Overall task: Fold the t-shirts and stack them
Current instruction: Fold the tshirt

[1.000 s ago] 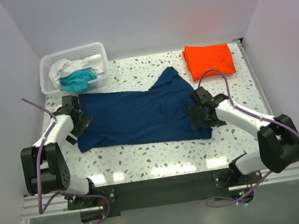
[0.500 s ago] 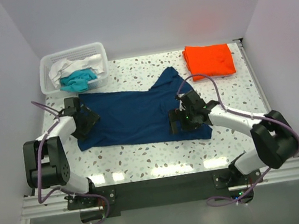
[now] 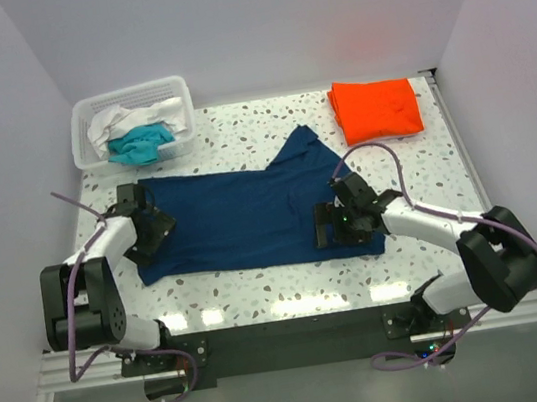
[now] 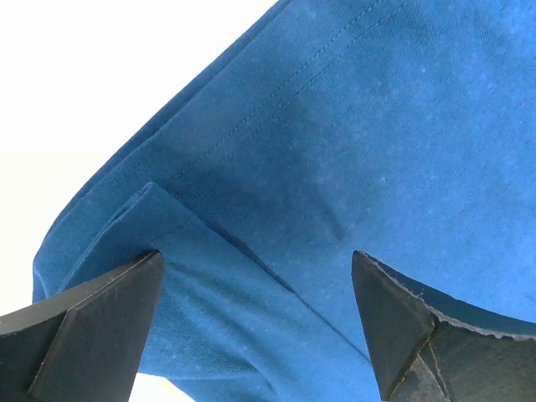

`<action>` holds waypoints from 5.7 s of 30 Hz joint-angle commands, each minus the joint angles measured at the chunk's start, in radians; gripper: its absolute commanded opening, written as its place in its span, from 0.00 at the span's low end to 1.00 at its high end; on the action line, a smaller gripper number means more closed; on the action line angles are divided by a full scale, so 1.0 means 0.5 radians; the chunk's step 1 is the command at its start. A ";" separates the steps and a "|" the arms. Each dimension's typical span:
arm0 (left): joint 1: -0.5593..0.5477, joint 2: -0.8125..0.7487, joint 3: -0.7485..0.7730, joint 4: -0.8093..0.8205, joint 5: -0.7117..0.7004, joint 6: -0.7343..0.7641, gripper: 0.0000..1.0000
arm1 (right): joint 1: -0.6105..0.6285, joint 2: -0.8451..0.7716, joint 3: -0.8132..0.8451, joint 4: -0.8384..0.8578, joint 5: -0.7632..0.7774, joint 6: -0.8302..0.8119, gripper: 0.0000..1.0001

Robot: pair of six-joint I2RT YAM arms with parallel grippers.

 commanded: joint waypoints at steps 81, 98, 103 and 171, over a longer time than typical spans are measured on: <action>0.186 0.668 0.717 0.483 -0.120 0.294 0.00 | -0.115 0.296 1.099 -0.291 0.653 -0.126 0.99; 0.186 0.244 0.434 0.612 -0.031 0.398 0.00 | -0.311 1.514 2.118 -0.269 0.187 -0.228 0.63; 0.186 0.198 0.413 0.612 -0.010 0.413 0.00 | -0.311 1.652 2.259 -0.294 0.163 -0.231 0.60; 0.186 -0.636 -0.124 0.419 -0.133 0.297 0.00 | 0.059 -0.160 0.695 -0.315 0.668 -0.047 0.00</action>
